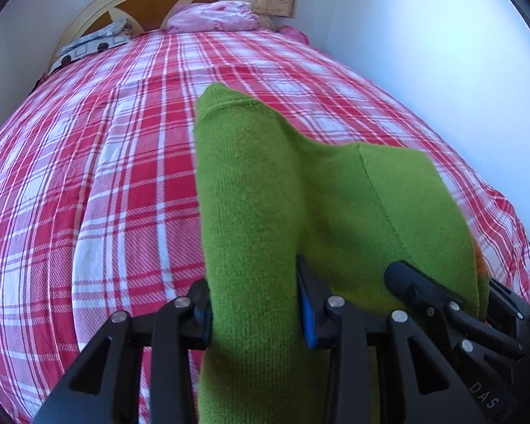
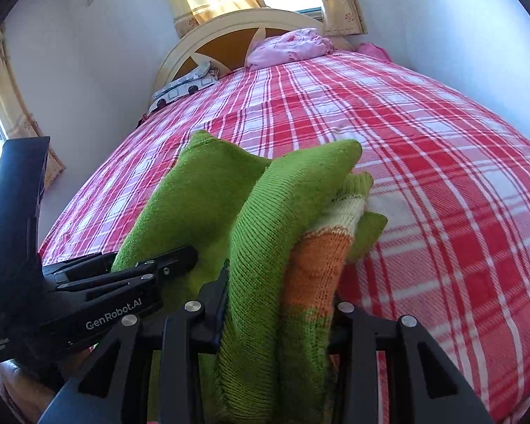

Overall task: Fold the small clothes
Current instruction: 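Lift the folded sweater with both grippers and carry it along the bed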

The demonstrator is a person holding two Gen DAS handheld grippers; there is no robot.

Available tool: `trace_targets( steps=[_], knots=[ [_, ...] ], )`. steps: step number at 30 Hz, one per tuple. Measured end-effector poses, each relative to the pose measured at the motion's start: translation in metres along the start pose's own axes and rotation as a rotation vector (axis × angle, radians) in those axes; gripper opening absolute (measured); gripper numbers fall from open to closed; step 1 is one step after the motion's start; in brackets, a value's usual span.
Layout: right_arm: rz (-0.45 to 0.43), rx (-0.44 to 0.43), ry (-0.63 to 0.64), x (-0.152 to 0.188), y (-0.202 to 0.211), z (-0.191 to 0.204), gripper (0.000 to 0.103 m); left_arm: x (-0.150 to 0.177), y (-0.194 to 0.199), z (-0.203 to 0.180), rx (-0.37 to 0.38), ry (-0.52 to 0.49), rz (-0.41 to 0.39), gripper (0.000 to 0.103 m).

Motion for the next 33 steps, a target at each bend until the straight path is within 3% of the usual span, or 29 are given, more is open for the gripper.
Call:
trace_targets(
  steps=[12,24,33],
  knots=[
    [-0.091,0.054,-0.021,0.012,0.064,-0.015,0.038,0.005,0.032,-0.040,0.035,-0.082,-0.079,0.038],
    [-0.136,0.086,0.041,-0.004,0.083,-0.010,0.037,-0.008,0.045,-0.050,0.045,-0.082,-0.129,0.037],
    [-0.184,0.120,0.030,-0.005,0.109,-0.034,0.037,-0.019,0.043,-0.095,0.067,-0.161,-0.146,0.037]
  ],
)
Point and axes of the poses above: each gripper's, at about its wrist camera, not at the fingertips, and y roughly against the way its jaws point, z to its left, x to its underside, the point moved 2 cm from there along -y, roughly the way its jaws point, and after that the axes turned 1 degree about -x, right-handed, at the moved point
